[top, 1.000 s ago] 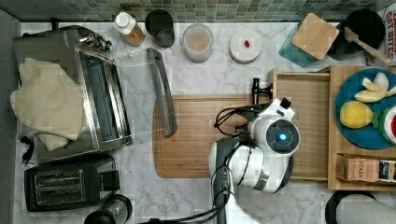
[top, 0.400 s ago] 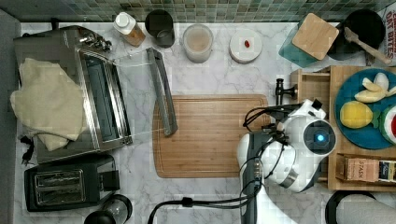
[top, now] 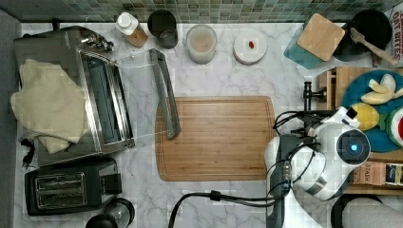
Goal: Close the drawer.
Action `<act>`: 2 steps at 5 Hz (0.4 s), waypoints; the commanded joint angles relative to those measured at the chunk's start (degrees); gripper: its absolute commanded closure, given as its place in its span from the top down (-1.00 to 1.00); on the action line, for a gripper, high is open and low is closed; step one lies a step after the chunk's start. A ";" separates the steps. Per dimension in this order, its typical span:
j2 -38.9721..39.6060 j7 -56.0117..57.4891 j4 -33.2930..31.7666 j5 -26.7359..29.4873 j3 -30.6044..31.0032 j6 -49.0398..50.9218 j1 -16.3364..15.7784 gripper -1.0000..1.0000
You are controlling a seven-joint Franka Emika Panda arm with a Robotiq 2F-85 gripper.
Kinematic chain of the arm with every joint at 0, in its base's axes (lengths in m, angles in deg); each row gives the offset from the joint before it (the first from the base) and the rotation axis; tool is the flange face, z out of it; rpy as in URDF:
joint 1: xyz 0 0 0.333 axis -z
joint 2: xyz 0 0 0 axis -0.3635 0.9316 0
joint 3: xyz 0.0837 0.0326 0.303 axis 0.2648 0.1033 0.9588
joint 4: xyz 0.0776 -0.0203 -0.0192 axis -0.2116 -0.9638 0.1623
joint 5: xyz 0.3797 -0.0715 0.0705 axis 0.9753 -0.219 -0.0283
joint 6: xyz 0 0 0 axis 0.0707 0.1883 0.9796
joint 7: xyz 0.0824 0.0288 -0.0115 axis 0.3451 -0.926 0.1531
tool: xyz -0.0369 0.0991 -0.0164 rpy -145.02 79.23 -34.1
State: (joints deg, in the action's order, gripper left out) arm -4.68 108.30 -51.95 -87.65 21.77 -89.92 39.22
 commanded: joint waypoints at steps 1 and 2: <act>2.36 1.03 7.56 -4.94 -7.93 -6.83 6.10 -1.00; 0.66 -3.97 7.96 -8.62 -9.26 -0.70 3.86 -1.00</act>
State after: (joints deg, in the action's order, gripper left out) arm -2.78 107.85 -49.38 -92.23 20.69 -88.97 38.24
